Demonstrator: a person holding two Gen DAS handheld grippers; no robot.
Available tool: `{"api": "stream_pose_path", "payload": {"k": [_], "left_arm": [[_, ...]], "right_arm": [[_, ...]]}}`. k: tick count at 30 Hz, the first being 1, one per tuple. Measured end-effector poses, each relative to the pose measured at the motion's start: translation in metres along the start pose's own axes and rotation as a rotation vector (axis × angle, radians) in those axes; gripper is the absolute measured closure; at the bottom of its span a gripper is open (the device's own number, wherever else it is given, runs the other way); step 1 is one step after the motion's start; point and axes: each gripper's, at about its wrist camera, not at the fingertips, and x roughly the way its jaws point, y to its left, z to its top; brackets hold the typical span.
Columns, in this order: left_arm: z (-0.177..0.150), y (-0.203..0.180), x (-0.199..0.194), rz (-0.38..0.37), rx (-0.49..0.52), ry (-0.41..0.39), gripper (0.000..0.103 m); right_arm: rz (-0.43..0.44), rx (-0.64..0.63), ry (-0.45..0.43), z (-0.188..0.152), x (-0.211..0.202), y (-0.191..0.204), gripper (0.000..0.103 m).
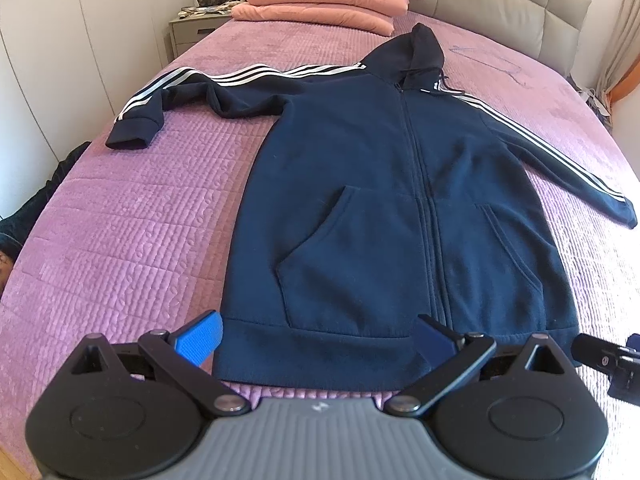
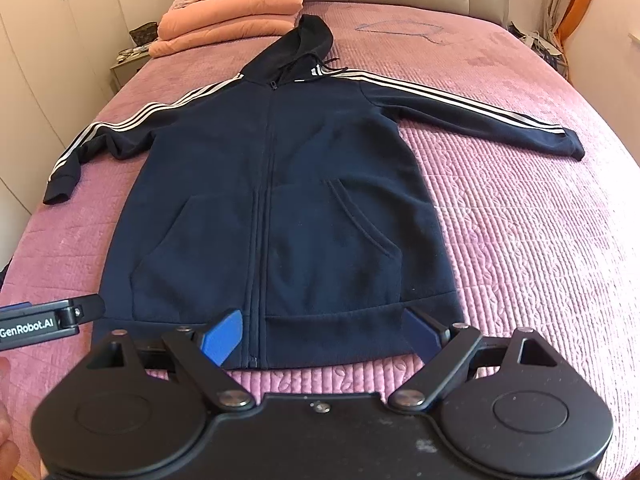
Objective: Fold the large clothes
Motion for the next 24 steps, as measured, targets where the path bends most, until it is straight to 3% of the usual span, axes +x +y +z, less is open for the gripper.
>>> {"api": "stream_pose_path", "payload": {"k": [4,8,13,20,21,24], "left_arm": [[0.009,0.015,0.017,-0.011,-0.026,0.009,0.008],[0.031,0.060,0.044,-0.080,-0.125,0.024,0.012],[0.089,0.159,0.114,-0.149,-0.321,0.066,0.012],[0.197,0.284,0.232,-0.060,-0.526,0.040,0.011],[0.205,0.295,0.245,-0.049,-0.537,0.034,0.011],[0.209,0.323,0.272,-0.021,-0.637,-0.040,0.011]], "right_arm": [[0.026,-0.002,0.009,0.006,0.013,0.004,0.001],[0.090,-0.043,0.015,0.024,0.040,0.024,0.001],[0.387,-0.183,0.035,0.073,0.121,0.079,0.001],[0.729,-0.414,0.154,0.150,0.276,0.174,0.001],[0.774,-0.417,0.190,0.155,0.289,0.181,0.001],[1.025,-0.406,0.279,0.168,0.325,0.198,0.001]]}}
